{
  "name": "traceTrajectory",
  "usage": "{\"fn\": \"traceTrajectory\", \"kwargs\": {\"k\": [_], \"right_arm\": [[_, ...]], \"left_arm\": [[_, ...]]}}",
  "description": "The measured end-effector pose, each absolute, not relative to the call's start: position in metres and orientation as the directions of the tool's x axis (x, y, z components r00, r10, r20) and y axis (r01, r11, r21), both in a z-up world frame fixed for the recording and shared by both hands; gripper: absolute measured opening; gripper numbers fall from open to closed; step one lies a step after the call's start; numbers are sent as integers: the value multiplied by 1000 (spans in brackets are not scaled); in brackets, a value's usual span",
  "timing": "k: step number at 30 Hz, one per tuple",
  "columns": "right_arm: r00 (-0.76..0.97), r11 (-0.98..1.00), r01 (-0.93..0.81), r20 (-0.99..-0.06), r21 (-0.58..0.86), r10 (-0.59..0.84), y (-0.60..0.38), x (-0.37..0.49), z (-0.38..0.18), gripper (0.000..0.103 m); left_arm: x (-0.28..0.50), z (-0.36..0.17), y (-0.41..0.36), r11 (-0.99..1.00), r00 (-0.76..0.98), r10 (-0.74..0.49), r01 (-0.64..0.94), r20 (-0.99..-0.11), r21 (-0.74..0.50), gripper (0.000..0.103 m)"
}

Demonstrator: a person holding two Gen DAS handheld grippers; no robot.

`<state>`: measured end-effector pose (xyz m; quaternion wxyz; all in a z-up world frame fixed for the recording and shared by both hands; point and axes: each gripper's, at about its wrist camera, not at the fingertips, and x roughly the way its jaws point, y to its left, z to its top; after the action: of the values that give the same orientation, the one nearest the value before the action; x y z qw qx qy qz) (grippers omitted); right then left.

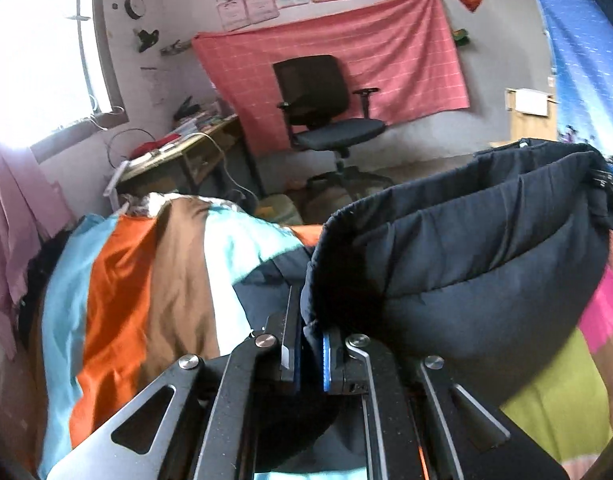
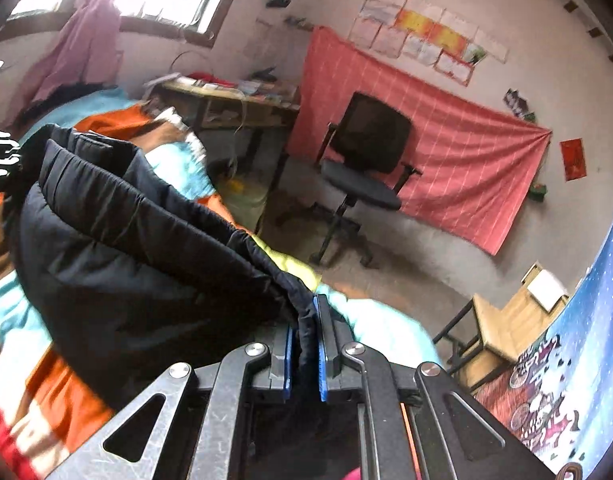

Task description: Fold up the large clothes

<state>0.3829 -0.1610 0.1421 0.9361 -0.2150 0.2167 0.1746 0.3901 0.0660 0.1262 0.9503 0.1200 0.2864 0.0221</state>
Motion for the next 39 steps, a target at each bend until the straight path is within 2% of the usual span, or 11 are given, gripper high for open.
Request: {"fn": "traceTrajectory", "kwargs": {"k": [4, 8, 17, 26, 28, 30, 31, 33, 34, 35, 39], "right_arm": [[877, 901, -354, -423, -252, 226, -162, 422, 136, 9], [886, 925, -313, -419, -218, 201, -160, 467, 126, 9], [865, 932, -295, -473, -211, 167, -140, 538, 79, 9], [815, 936, -308, -555, -172, 166, -139, 566, 41, 12], [816, 939, -316, -545, -139, 194, -144, 564, 44, 17], [824, 943, -312, -528, -116, 208, -148, 561, 49, 33], [828, 944, -314, -518, -104, 218, -149, 560, 51, 38], [844, 949, -303, -488, -89, 224, -153, 556, 59, 67], [850, 950, -301, -474, -82, 229, -154, 553, 61, 71], [857, 950, -305, -456, -72, 241, -156, 550, 65, 74], [854, 946, -319, -451, -61, 259, -156, 544, 72, 84]], "left_arm": [[436, 129, 66, 959, 844, 168, -21, -509, 282, 5], [472, 118, 73, 961, 845, 196, -65, -498, 268, 5], [541, 64, 94, 959, 790, 249, -118, -560, 259, 5], [570, 38, 100, 977, 756, 202, -107, -623, 187, 6], [568, 38, 103, 980, 763, 193, -121, -617, 156, 8], [565, 40, 102, 981, 769, 191, -127, -610, 147, 10], [565, 42, 101, 982, 774, 188, -129, -605, 141, 16], [562, 49, 99, 983, 787, 181, -131, -590, 127, 41], [558, 55, 98, 984, 803, 177, -134, -569, 117, 62], [555, 60, 96, 985, 817, 174, -136, -550, 110, 72], [539, 80, 90, 989, 857, 150, -126, -494, 81, 81]]}}
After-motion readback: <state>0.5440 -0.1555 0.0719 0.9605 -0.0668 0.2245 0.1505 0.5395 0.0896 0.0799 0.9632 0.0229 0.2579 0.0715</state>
